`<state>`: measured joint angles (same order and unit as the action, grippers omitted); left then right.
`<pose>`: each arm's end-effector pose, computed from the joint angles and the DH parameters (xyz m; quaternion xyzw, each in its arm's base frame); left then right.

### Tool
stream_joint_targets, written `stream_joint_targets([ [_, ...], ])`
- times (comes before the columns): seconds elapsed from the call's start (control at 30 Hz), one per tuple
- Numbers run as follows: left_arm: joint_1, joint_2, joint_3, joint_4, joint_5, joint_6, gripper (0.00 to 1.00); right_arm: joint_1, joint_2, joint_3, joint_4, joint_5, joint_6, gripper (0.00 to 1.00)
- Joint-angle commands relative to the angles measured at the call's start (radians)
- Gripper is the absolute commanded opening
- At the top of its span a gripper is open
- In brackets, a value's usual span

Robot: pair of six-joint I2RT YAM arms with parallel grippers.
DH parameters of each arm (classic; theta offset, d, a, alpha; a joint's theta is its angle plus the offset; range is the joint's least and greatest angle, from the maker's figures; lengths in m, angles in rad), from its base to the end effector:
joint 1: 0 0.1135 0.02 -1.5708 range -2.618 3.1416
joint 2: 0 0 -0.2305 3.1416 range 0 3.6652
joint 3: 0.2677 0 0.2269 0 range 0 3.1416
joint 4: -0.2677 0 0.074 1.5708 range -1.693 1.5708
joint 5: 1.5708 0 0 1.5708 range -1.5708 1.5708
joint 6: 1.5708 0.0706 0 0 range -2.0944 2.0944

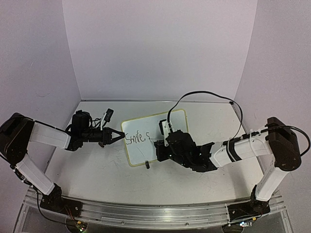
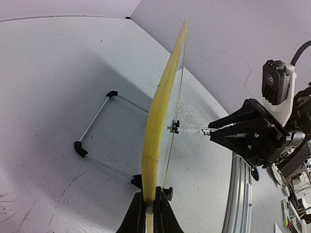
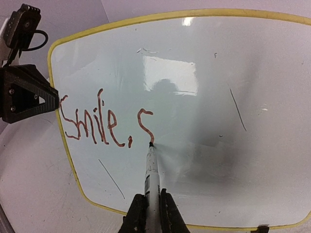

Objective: Write a sentence on the whiteboard

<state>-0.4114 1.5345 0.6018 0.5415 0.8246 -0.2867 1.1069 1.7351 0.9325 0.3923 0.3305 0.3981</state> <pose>0.2569 -0.1686 0.1573 0.2699 0.7460 -0.4872 0.3650 0.1914 0.3314 0.1691 -0.2017 0.8050 0.2692 0.4888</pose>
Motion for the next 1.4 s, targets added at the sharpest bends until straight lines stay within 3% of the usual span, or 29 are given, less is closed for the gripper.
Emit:
stream_joint_targets([
  [0.0,-0.005,-0.008,0.016,-0.046,-0.008,0.017,0.00,0.001,0.006,0.010,-0.022,0.005,0.004,0.00],
  [0.53,-0.005,-0.016,0.013,-0.048,-0.009,0.017,0.00,-0.001,0.043,0.060,-0.008,0.009,-0.020,0.00],
  [0.83,-0.004,-0.015,0.015,-0.051,-0.011,0.017,0.00,-0.007,-0.111,-0.058,0.081,-0.020,-0.022,0.00],
  [1.37,-0.004,-0.020,0.014,-0.056,-0.011,0.018,0.00,-0.040,-0.028,0.040,0.088,-0.030,-0.065,0.00],
])
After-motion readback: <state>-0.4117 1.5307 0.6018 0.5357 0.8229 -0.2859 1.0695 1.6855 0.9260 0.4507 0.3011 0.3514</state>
